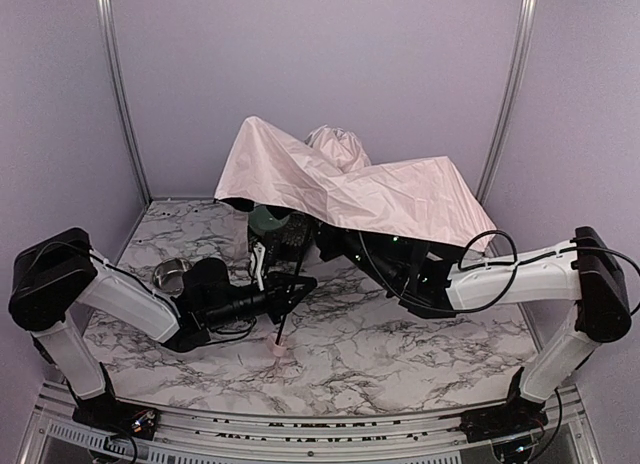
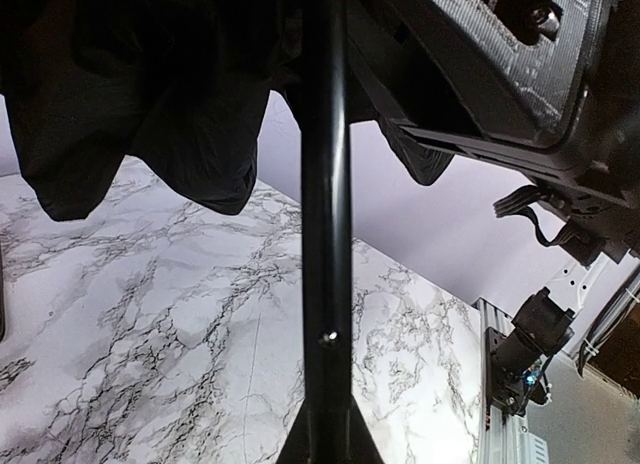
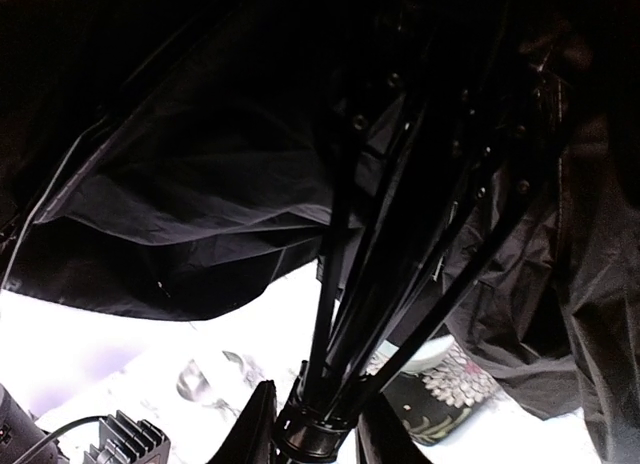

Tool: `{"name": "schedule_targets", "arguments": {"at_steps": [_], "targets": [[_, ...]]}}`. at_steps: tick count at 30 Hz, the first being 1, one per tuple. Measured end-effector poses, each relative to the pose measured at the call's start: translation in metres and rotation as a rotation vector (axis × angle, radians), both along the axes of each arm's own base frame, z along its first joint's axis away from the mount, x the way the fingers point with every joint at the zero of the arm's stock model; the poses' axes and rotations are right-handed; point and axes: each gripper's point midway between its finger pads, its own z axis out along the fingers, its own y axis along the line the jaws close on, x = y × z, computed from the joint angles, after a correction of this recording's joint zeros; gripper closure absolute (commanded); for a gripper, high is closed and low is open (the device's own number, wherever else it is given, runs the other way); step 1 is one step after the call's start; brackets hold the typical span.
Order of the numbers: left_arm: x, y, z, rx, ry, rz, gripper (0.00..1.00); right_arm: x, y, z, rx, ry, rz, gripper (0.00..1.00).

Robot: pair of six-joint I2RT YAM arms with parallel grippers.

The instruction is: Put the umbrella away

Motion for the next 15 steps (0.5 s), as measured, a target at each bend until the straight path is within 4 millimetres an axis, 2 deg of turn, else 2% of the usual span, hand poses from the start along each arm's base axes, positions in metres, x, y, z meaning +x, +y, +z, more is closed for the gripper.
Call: {"name": "schedule_targets", "arguments": {"at_steps": [4,5,7,12,15], "targets": [[0.006,-0.004,-0.004,-0.008,-0.004,-0.004,1.0,-0.001,-0.003,-0.011,-0.039,0.009,-0.009,0.75],[0.013,-0.004,0.009,-0.043,-0.029,0.008,1.0,-0.007,0.0,-0.02,-0.062,0.022,0.01,0.75],[0.025,-0.006,0.036,-0.108,-0.084,0.019,1.0,-0.031,0.016,-0.045,-0.124,0.054,0.098,0.75],[0.028,-0.005,0.041,-0.124,-0.133,0.017,1.0,-0.039,0.016,-0.04,-0.165,0.003,0.092,0.75],[0.036,0.002,0.047,-0.152,-0.145,0.04,1.0,-0.046,0.017,-0.038,-0.216,-0.024,0.102,0.78]]}}
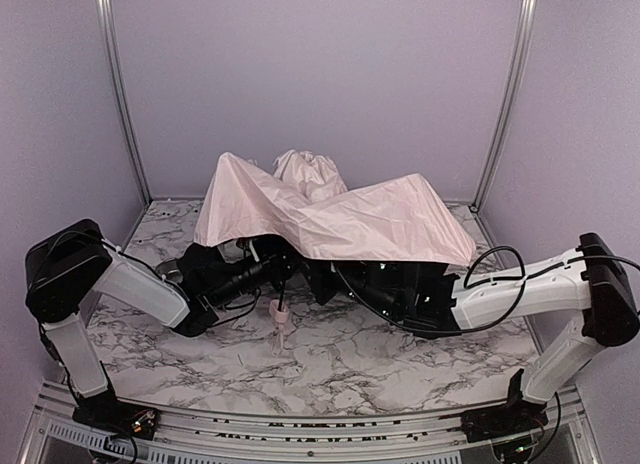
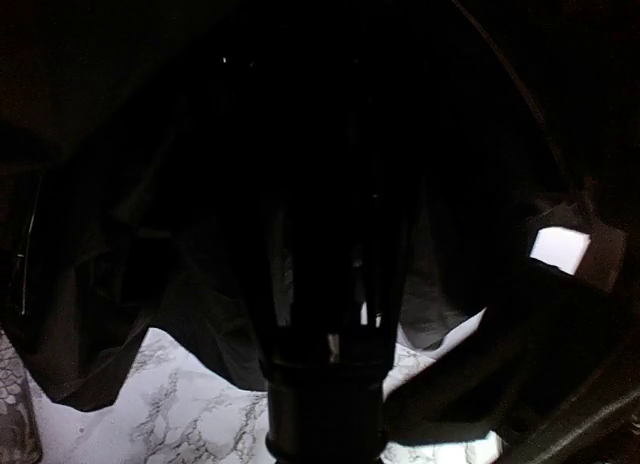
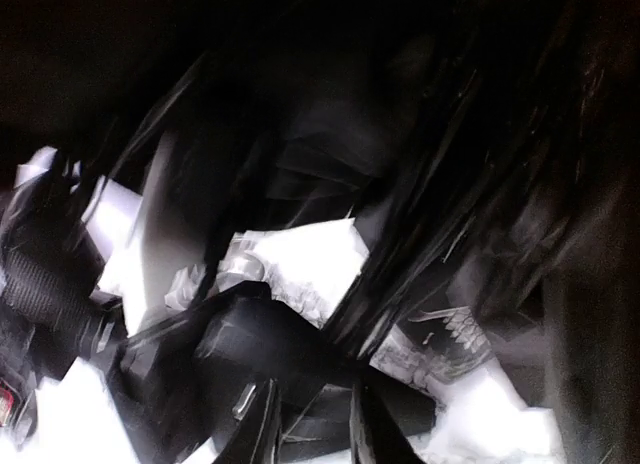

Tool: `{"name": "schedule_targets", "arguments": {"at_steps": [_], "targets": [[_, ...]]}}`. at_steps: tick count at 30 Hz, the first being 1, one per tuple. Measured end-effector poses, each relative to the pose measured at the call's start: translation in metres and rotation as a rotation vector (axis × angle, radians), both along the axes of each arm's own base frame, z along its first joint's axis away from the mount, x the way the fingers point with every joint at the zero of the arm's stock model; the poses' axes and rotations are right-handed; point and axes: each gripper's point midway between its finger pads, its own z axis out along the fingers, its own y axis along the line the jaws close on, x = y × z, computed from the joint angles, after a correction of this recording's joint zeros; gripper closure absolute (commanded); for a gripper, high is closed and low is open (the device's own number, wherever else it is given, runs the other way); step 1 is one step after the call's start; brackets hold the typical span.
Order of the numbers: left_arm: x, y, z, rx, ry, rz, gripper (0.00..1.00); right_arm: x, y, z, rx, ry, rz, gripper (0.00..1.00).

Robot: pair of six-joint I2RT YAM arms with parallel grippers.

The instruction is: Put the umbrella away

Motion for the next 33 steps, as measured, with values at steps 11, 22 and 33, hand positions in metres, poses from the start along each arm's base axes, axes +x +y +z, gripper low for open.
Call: {"name": "schedule_targets", "arguments": {"at_steps": [11,22,33], "targets": [[-0.004,0.014,0.021,-0.07,-0.051,0.024,1.0,0.005,-0.016,-0.003,-0.09,0.019,0.034,0.78],[-0.013,0.014,0.022,-0.071,-0.025,0.028,1.0,0.001,-0.017,0.042,0.023,-0.023,0.129,0.4],[-0.009,0.013,0.024,-0.088,0.005,0.064,1.0,0.017,0.017,0.059,0.049,-0.017,0.158,0.49]]}}
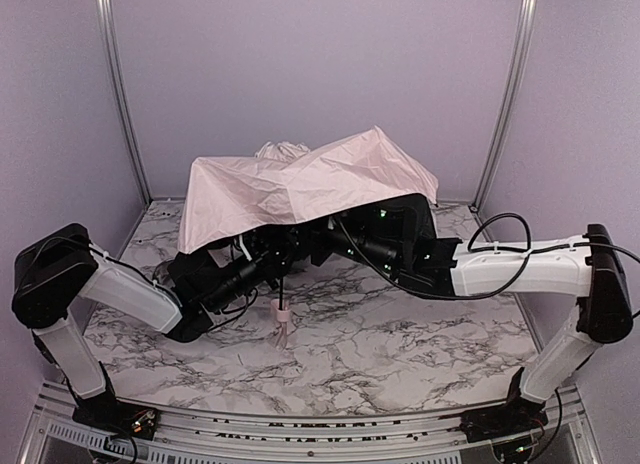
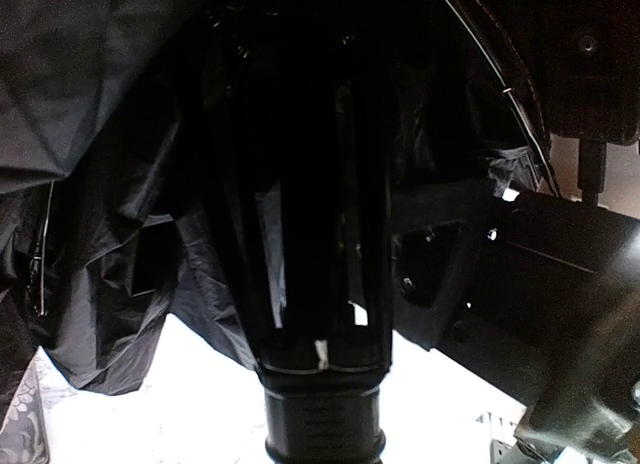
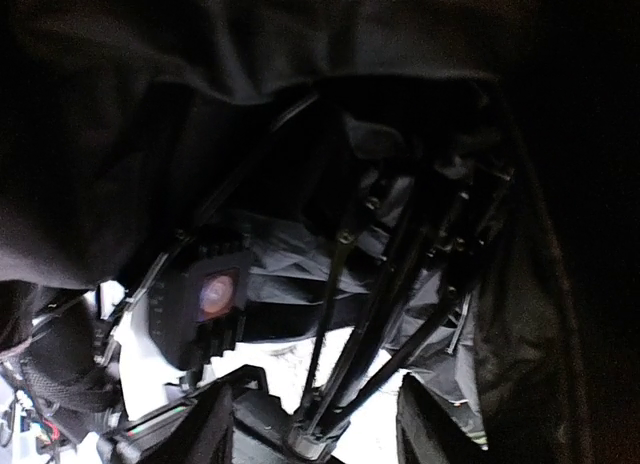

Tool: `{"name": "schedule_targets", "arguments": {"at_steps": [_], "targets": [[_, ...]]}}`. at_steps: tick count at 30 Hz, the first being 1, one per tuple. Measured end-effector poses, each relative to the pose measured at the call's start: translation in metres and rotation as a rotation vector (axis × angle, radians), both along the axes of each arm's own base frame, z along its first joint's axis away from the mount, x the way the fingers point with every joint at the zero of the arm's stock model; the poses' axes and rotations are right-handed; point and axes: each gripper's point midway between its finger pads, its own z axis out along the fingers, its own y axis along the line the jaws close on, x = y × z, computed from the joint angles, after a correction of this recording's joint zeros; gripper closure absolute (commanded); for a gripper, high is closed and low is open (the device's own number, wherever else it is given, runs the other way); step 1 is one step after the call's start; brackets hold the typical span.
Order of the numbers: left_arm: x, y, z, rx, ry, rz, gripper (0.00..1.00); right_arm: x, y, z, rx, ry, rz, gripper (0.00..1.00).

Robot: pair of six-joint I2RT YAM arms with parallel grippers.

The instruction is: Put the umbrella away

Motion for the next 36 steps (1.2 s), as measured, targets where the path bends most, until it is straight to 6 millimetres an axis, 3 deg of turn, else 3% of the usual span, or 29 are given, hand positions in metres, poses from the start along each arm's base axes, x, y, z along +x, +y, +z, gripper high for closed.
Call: {"name": "schedule_targets", "arguments": {"at_steps": [5,7,12,16,22,25,33,36], "targets": [[0.003,0.003,0.007,-0.024,-0.009,0.024,1.0,0.017,0.002,-0.007,-0.014,0.04,-0.06,0.49],[0.005,0.004,0.007,-0.026,-0.007,0.037,1.0,0.021,0.002,-0.008,-0.018,0.05,-0.079,0.44],[0.006,0.002,0.005,-0.017,-0.009,0.054,1.0,0.033,0.001,0.001,0.004,0.066,-0.142,0.39],[0.006,0.0,0.006,-0.022,-0.01,0.06,1.0,0.035,0.0,0.005,0.022,0.075,-0.145,0.47],[0.005,-0.005,0.003,-0.001,-0.004,0.042,1.0,0.03,0.004,0.007,0.027,0.066,-0.11,0.72],[-0.006,-0.014,0.0,0.03,-0.027,-0.001,1.0,0.028,0.006,0.004,0.016,0.065,-0.081,0.78],[-0.014,-0.021,-0.008,0.089,-0.062,-0.028,1.0,0.011,0.003,-0.001,0.025,0.058,0.003,0.87],[-0.021,-0.027,-0.008,0.096,-0.07,-0.059,0.89,0.006,-0.004,0.0,0.032,0.049,0.01,0.9]]}}
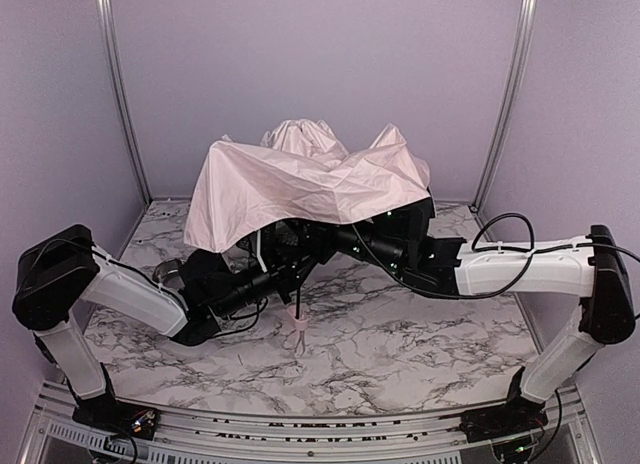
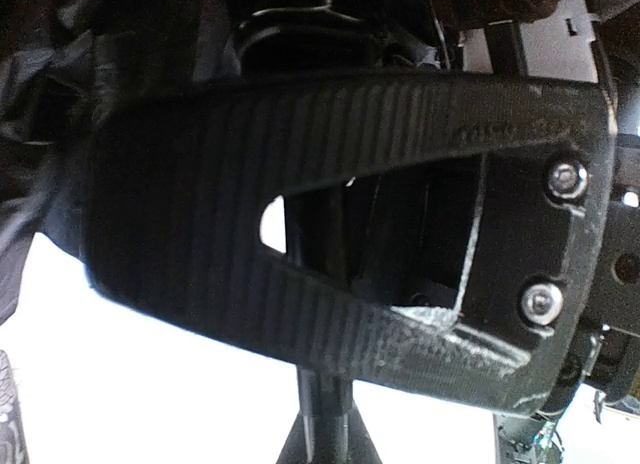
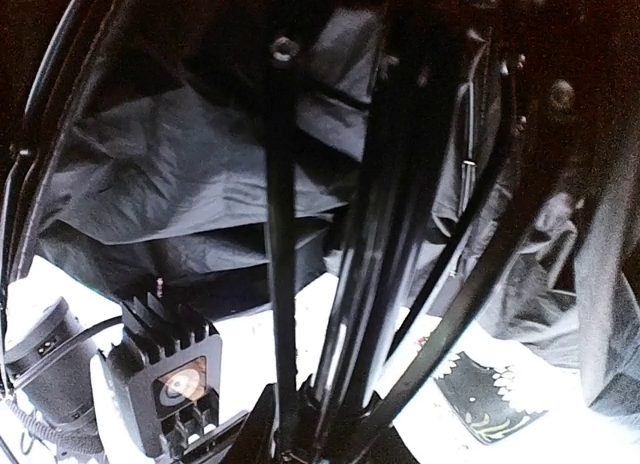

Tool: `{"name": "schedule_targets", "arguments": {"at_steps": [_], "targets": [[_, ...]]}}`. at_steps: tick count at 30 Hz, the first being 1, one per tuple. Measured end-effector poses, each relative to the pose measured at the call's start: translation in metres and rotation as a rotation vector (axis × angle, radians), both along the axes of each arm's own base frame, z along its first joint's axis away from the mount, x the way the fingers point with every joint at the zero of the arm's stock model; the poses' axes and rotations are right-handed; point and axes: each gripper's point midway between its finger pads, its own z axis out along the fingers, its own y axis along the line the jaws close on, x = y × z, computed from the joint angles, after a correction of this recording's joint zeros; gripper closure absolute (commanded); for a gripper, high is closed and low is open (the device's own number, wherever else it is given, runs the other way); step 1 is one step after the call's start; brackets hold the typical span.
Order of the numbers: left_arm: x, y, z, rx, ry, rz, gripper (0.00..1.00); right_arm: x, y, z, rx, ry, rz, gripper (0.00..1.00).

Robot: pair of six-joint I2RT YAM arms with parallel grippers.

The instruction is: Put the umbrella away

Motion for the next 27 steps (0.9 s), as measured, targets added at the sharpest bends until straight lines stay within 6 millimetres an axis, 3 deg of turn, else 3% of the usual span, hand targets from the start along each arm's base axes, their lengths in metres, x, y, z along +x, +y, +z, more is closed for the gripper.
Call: {"name": "schedule_targets", "arguments": {"at_steps": [5,9,16,19,23,27], "targets": [[-0.012,-0.007,0.0,0.026,-0.05,-0.047,0.71,-0.004,-0.017,0.003,0.003,-0.02,-0.025,0.97],[-0.018,-0.005,-0.009,0.076,-0.068,-0.054,0.64,0.002,-0.041,0.011,0.005,-0.055,-0.106,1.0],[-0.041,0.018,-0.038,0.212,-0.085,-0.083,0.55,0.013,-0.088,0.062,0.101,-0.18,-0.245,1.0],[-0.06,0.031,-0.039,0.253,-0.109,-0.119,0.43,0.021,-0.117,0.083,0.147,-0.232,-0.311,1.0],[-0.083,0.058,-0.017,0.216,-0.139,-0.149,0.3,0.026,-0.15,0.097,0.154,-0.298,-0.368,1.0],[-0.091,0.087,0.033,0.096,-0.176,-0.129,0.22,0.023,-0.17,0.105,0.102,-0.368,-0.353,1.0]]}}
